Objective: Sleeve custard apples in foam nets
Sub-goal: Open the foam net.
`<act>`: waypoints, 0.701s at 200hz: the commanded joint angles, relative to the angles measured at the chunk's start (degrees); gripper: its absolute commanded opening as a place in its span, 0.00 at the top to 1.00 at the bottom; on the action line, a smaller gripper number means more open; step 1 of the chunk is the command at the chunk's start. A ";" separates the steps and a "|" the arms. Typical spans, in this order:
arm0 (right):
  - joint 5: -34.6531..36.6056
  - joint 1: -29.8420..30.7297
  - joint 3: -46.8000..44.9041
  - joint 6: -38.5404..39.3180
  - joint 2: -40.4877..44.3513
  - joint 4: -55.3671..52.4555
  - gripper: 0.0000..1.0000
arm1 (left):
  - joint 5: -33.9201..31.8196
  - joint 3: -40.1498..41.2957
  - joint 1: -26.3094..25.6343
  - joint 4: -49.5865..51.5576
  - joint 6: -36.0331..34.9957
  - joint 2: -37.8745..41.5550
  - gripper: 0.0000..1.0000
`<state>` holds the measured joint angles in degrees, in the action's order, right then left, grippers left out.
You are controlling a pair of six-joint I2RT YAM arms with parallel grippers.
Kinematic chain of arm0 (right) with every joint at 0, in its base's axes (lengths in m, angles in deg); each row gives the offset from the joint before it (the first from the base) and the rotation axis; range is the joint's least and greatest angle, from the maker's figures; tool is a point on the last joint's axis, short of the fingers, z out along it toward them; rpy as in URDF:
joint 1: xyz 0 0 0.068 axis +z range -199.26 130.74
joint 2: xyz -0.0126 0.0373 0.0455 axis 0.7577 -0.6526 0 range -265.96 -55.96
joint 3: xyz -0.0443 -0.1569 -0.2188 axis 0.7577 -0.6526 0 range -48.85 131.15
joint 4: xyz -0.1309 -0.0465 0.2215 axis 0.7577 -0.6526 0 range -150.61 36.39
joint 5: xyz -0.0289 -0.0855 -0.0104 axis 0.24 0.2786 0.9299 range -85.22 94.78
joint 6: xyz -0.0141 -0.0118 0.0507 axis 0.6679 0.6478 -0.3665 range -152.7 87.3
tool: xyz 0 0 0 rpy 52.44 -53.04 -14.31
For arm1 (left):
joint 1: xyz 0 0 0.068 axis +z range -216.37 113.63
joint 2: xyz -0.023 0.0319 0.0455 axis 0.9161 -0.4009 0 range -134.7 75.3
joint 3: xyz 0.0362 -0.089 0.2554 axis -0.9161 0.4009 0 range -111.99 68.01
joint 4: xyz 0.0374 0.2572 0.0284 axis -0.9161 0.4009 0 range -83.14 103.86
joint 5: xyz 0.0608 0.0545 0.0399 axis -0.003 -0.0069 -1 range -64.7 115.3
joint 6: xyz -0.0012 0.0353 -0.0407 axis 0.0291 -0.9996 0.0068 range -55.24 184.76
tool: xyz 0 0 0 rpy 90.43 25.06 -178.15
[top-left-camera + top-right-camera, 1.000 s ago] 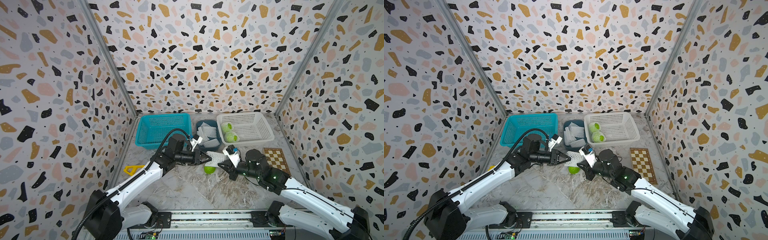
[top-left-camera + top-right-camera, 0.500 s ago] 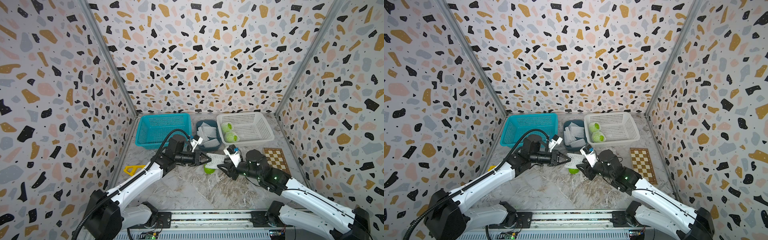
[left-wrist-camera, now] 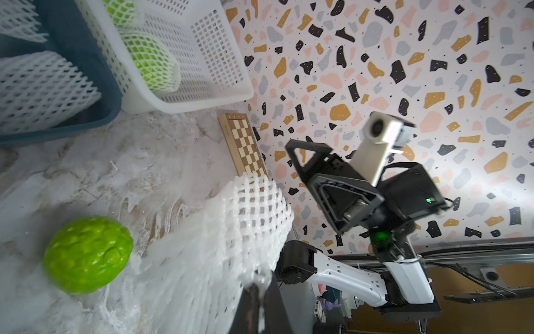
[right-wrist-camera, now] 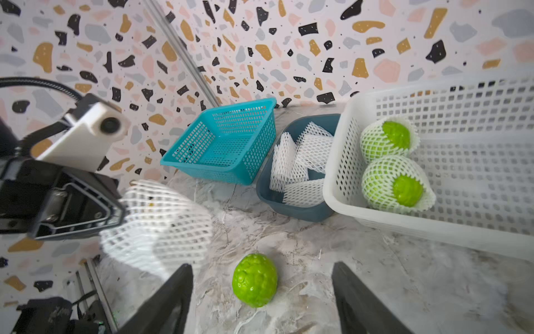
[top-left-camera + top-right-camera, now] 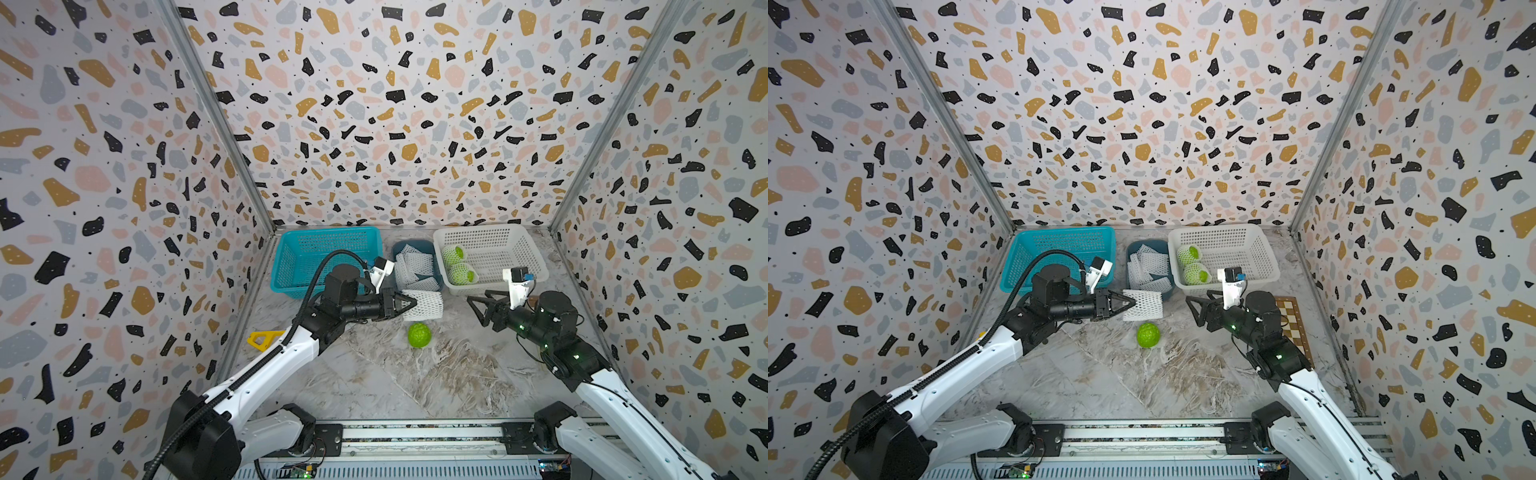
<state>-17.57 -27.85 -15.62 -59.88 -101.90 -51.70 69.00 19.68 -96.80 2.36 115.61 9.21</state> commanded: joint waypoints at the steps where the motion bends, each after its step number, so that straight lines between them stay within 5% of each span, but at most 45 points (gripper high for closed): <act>1: -10.29 -1.84 -3.48 -9.71 -3.58 11.34 0.27 | 1.60 -0.34 0.02 -10.36 3.42 1.13 1.00; 95: -22.51 3.71 -1.36 -22.40 -13.50 39.35 0.32 | 5.84 -1.21 -3.89 -36.02 12.50 -4.93 1.00; 140: -27.54 4.60 -0.05 -26.30 -11.58 45.33 0.33 | 6.43 0.43 -3.93 -37.14 9.75 -4.29 1.00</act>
<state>-40.63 -24.16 -19.07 -83.01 -115.67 -13.29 73.75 19.66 -100.58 -28.41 126.75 3.47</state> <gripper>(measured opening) 0.673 0.047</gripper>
